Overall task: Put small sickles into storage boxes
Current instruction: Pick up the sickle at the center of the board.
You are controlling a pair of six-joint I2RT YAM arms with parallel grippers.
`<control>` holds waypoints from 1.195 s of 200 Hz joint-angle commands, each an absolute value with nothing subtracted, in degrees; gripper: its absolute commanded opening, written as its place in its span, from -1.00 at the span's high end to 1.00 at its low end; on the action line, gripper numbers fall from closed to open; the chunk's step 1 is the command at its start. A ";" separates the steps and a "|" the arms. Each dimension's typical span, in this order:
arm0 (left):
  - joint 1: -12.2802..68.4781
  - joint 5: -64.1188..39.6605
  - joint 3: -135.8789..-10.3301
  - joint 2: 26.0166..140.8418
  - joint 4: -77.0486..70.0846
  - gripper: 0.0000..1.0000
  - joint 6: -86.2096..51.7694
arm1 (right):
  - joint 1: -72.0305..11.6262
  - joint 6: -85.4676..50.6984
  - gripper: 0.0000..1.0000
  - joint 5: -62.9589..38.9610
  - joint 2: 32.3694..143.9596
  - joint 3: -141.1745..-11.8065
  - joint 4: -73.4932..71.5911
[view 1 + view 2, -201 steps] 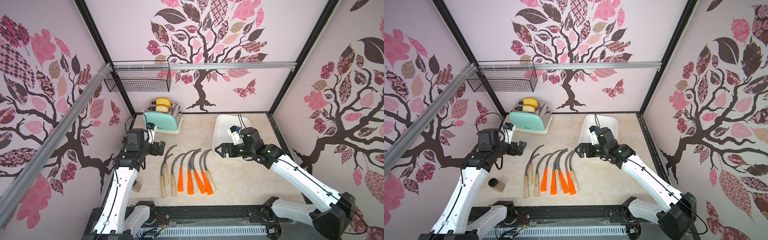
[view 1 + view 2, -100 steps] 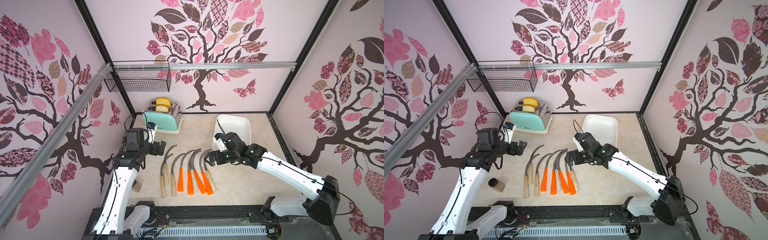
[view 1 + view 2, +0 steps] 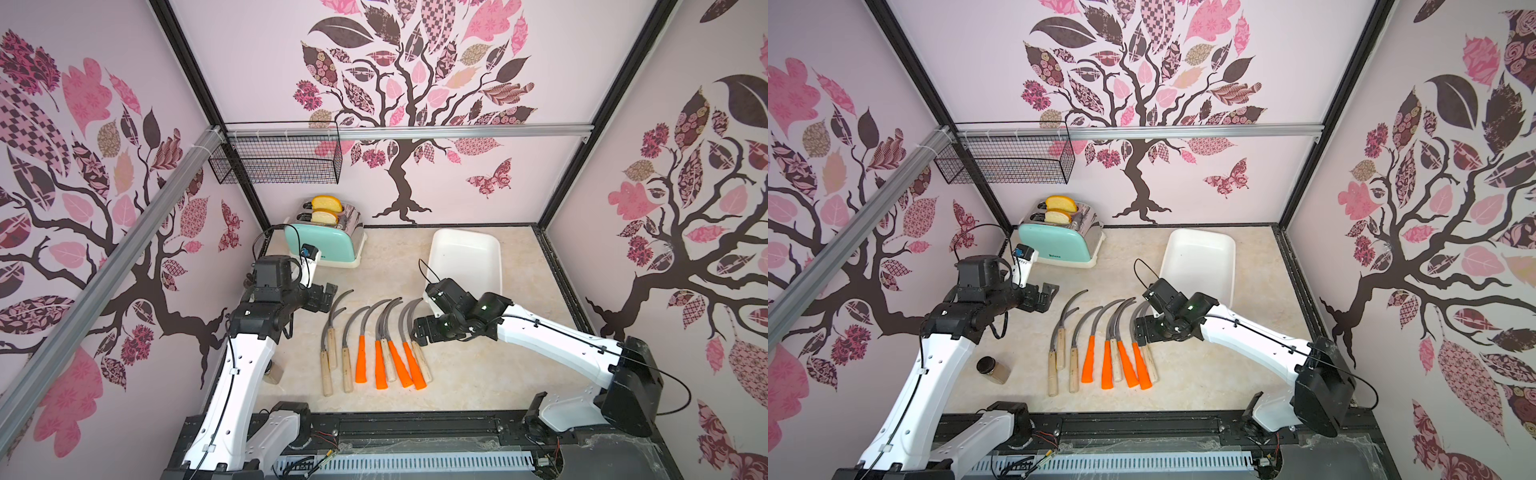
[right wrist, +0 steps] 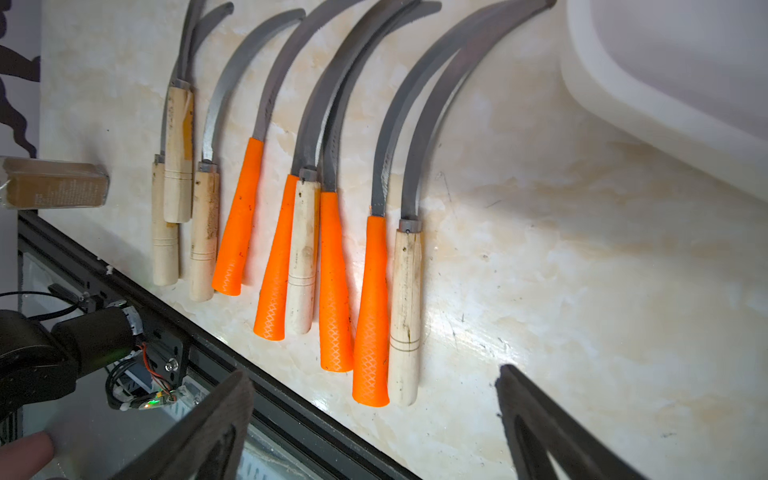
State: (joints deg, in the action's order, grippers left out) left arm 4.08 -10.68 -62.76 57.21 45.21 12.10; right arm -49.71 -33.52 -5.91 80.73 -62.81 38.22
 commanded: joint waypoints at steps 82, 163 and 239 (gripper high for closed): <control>4.14 -6.42 -67.93 60.46 47.08 -0.96 11.43 | -65.65 -51.76 -0.99 1.95 84.55 -67.81 41.94; 4.15 -8.04 -67.68 61.46 45.87 -0.95 9.16 | -62.96 -47.90 -0.92 4.41 73.20 -57.36 37.42; 4.20 -8.69 -67.29 60.99 49.55 -0.95 11.75 | -57.14 -37.80 -0.55 6.27 87.70 -63.69 46.98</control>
State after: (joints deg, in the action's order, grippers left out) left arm 4.08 -7.55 -67.16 61.63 47.68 10.61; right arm -60.25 -41.58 5.91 86.50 -61.78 43.27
